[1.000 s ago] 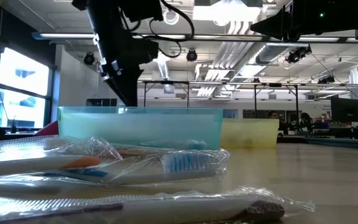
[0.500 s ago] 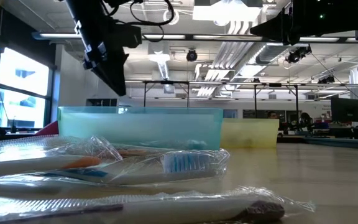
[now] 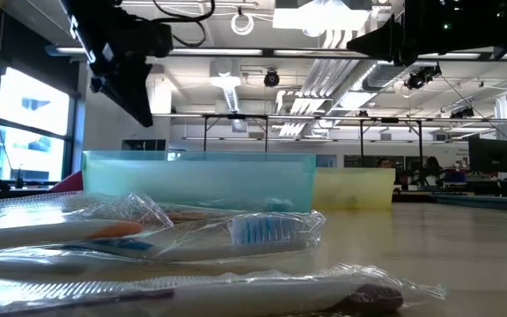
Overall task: Pick & Place Toothbrushes
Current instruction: Put the green toothbrush into the orange bin
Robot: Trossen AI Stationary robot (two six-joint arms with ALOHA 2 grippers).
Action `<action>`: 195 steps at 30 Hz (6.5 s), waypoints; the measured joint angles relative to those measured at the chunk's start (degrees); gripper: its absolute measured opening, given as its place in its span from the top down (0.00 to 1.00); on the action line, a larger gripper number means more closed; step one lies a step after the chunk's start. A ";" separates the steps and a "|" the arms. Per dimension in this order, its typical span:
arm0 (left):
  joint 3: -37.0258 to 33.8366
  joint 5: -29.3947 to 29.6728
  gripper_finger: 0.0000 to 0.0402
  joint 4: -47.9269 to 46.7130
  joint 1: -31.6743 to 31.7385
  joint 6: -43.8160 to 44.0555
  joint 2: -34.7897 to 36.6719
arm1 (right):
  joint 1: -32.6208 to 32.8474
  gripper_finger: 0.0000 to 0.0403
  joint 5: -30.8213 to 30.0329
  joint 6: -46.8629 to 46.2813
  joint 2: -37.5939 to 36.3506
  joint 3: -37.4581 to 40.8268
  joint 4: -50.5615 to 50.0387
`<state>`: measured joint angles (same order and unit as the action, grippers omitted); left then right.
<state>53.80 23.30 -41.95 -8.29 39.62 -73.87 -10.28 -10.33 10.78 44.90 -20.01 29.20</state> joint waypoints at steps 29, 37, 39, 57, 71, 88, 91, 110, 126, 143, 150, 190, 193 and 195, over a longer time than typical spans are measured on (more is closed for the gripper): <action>-16.02 -18.71 0.99 -10.73 -6.66 27.15 19.95 | 0.00 0.99 -0.02 -3.01 5.15 0.00 15.71; -16.02 -20.90 0.99 -13.27 -20.64 50.82 21.41 | 0.00 0.99 -0.02 -3.23 5.17 0.00 15.25; -16.00 -20.79 0.99 -11.46 -24.90 56.95 21.12 | 0.00 0.99 -0.02 -3.37 5.17 0.00 15.23; -16.00 -19.99 0.99 -2.61 -44.01 95.97 12.70 | -0.01 0.99 -0.03 -6.67 5.15 0.00 15.21; -16.00 -19.96 0.79 -1.29 -43.85 97.94 7.27 | 0.13 0.99 0.00 -9.29 5.17 0.00 14.66; -16.00 -18.10 0.58 1.98 -43.83 101.97 0.15 | 0.13 0.99 -0.02 -9.29 5.17 0.00 14.77; -16.00 -17.17 0.58 2.84 -43.83 101.82 -0.89 | 0.13 0.99 -0.02 -9.29 5.16 0.00 14.75; -15.78 -17.17 0.58 6.27 -43.83 101.44 -7.28 | 0.13 0.99 -0.02 -9.29 5.17 0.00 14.75; -15.93 -17.37 0.62 6.52 -43.83 101.41 -7.40 | 0.15 0.99 -0.02 -9.29 5.17 0.00 14.77; -16.00 -17.73 0.87 5.81 -43.88 100.15 -7.27 | 0.15 0.99 -0.02 -9.29 5.15 0.00 14.76; -16.29 -15.53 0.90 7.13 -43.88 98.25 -4.97 | 0.15 0.99 -0.02 -9.27 5.17 0.00 14.77; -15.95 23.34 0.90 9.93 -28.87 43.27 23.54 | 0.13 0.99 -0.26 -8.10 5.15 0.00 15.34; -15.95 22.94 0.90 12.54 -23.69 33.98 23.55 | 0.13 0.99 -0.24 -7.54 5.15 0.00 15.30; -15.95 22.67 0.90 13.52 -20.01 29.18 23.51 | 0.12 0.99 -0.26 -7.52 5.15 0.00 15.29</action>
<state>37.85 45.97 -28.43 -28.30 68.80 -50.36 -10.17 -10.59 3.27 50.04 -20.01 44.49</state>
